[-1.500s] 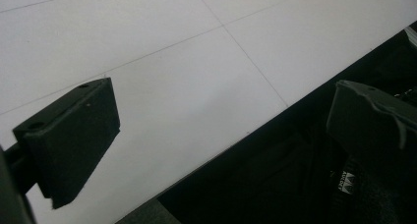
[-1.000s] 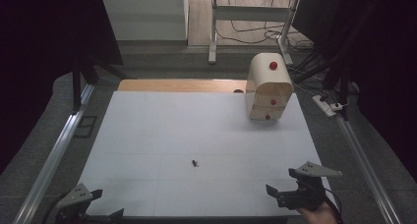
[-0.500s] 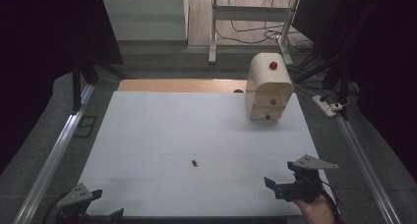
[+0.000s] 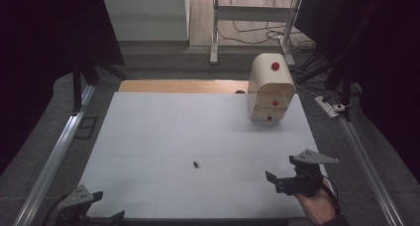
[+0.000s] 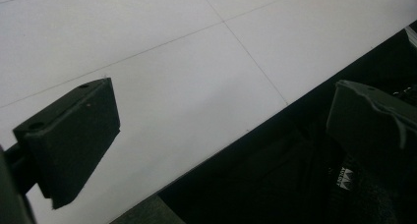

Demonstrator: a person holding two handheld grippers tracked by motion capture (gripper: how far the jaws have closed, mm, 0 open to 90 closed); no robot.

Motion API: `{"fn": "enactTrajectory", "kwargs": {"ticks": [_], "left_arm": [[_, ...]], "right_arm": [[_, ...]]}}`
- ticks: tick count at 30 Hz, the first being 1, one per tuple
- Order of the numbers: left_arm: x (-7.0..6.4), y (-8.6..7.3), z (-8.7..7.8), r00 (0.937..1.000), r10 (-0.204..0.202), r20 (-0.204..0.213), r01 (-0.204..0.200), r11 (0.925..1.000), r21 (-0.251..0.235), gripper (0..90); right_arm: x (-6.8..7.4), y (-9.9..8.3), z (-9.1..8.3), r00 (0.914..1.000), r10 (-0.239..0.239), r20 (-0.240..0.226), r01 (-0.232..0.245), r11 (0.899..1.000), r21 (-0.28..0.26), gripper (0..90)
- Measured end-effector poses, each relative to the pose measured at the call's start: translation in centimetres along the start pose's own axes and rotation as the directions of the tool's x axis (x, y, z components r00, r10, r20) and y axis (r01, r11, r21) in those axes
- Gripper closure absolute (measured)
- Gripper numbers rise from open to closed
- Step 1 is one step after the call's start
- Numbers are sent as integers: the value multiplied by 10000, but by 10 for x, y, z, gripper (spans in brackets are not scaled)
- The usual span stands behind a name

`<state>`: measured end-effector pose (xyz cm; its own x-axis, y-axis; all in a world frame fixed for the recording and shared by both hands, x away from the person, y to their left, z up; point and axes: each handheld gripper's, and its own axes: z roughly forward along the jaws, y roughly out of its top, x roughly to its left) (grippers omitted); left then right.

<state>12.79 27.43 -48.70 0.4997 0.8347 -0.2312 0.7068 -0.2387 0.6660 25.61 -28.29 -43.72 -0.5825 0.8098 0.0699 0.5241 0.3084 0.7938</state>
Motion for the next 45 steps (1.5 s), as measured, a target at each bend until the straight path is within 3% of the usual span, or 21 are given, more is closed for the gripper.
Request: {"fn": "enactTrajectory", "kwargs": {"ticks": [13, 24, 45], "left_arm": [[1, 0, 0, 9999, -8, 162, 8, 10000, -3, 0], [1, 0, -1, 9999, -21, 160, 21, 10000, -8, 0], [2, -1, -2, 9997, -27, 253, 30, 9999, -136, 0]], "right_arm": [[-8, 17, 8, 9999, 137, -46, -137, 9999, -60, 0], [-12, 31, 21, 9992, -11, -406, 13, 10000, 54, 0], [-19, 57, 39, 9996, -243, -160, 244, 9997, 67, 0]]}}
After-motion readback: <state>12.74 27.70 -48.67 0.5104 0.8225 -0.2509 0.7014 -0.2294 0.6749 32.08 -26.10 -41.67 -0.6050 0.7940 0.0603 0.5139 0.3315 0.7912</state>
